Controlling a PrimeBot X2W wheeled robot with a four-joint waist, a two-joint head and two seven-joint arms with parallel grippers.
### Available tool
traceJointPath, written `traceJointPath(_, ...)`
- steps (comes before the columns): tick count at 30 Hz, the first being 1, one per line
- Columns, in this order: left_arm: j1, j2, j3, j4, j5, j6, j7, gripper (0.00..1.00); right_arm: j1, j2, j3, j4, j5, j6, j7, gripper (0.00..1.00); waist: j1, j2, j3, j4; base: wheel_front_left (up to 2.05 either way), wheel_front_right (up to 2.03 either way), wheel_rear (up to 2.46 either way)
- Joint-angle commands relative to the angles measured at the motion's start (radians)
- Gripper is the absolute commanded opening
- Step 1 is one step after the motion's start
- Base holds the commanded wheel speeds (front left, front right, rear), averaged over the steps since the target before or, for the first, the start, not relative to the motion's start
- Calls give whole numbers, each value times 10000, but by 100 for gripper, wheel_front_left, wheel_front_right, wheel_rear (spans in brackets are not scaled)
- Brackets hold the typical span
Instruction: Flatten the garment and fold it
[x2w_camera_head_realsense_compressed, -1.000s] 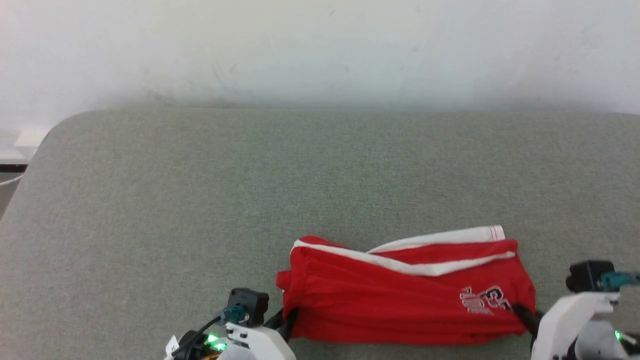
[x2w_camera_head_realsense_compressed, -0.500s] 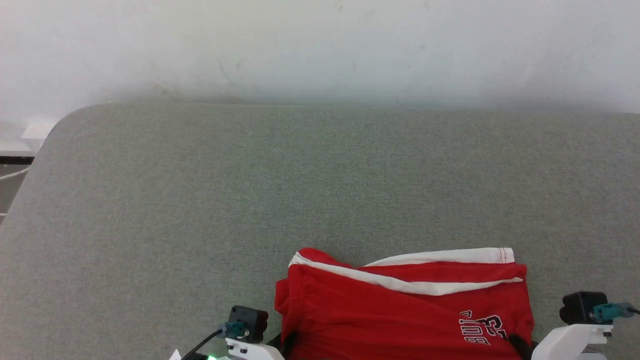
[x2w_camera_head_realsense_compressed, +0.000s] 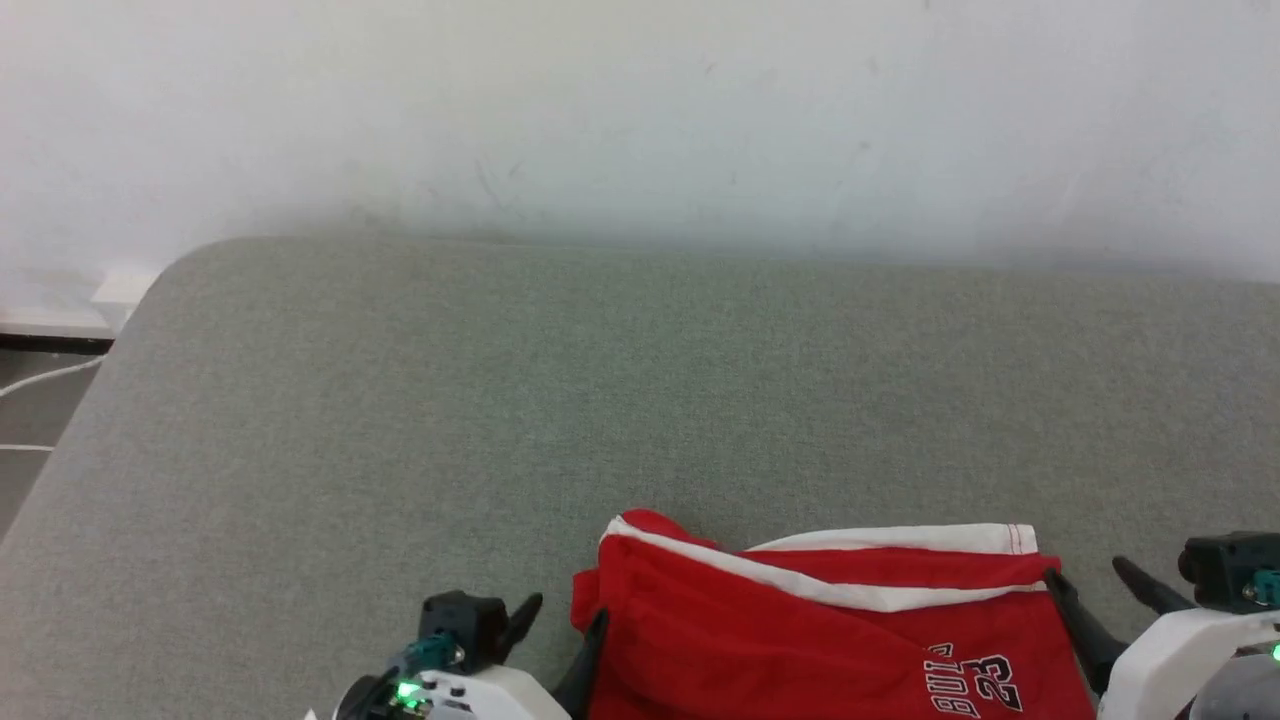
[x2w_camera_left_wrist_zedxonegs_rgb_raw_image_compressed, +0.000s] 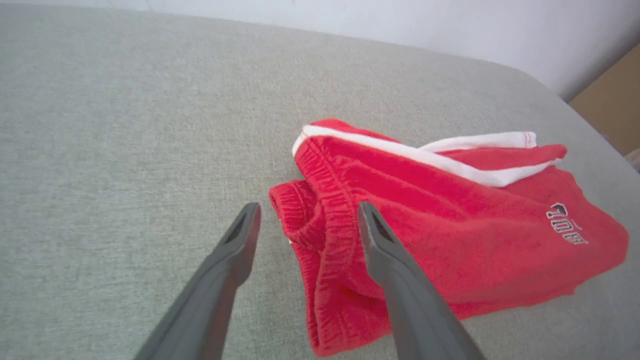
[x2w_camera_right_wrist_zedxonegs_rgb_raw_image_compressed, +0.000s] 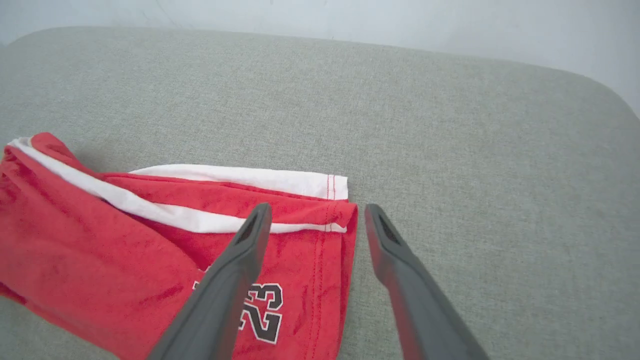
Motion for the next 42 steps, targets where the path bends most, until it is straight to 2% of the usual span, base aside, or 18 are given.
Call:
traceJointPath(1, 108, 82, 82, -103, -9, 76, -106, 100, -129, -39, 54, -82, -56, -21, -137, 100, 1, -1, -145, 132, 0, 0, 0)
traceJointPath(6, 242, 255, 623, -1008, -4, 227, -1072, 100, -6, -439, 323, -226, -246, -21, -1134, 100, 1, -1, -236, 261, 0, 0, 0)
traceJointPath(11, 287, 450, 1195, -1156, 391, 300, -2707, 100, 246, -669, 461, 126, -477, -21, -1497, 100, 1, -1, -230, 297, 0, 0, 0)
traceJointPath(13, 459, 231, 1681, -1137, 346, 429, -3126, 100, 305, -693, 502, 294, -496, -21, -1513, 100, 1, -1, -218, 292, 0, 0, 0)
traceJointPath(16, 747, -29, 2326, -1401, 939, 606, -3259, 100, 329, -607, 402, 525, -453, -21, -1531, 100, 1, -1, -167, 318, 0, 0, 0)
traceJointPath(19, 1122, -346, 2997, -1809, 1793, 406, -3267, 100, 374, -418, 147, 813, -533, -21, -1433, 100, 1, -1, -99, 384, 0, 0, 0)
traceJointPath(25, 1641, -725, 3903, -1674, 3131, -63, -3270, 100, 392, 59, -344, 1530, -612, -21, -929, 100, 1, -1, 16, 504, 0, 0, 0)
traceJointPath(29, 1695, -727, 4049, -1661, 4085, -330, -3271, 100, 221, 325, -608, 2016, -362, -21, -469, 100, 1, -1, 162, 593, 0, 0, 0)
traceJointPath(36, 1537, -1132, 4262, -1678, 4518, -663, -3271, 100, -454, 448, -489, 2970, 364, -21, 197, 100, 1, -1, 564, 723, 0, 0, 0)
traceJointPath(42, 1308, -1441, 4326, -1643, 4741, -924, -3272, 100, -689, 544, 258, 3743, 1099, -21, 895, 100, 1, -1, 846, 894, 0, 0, 0)
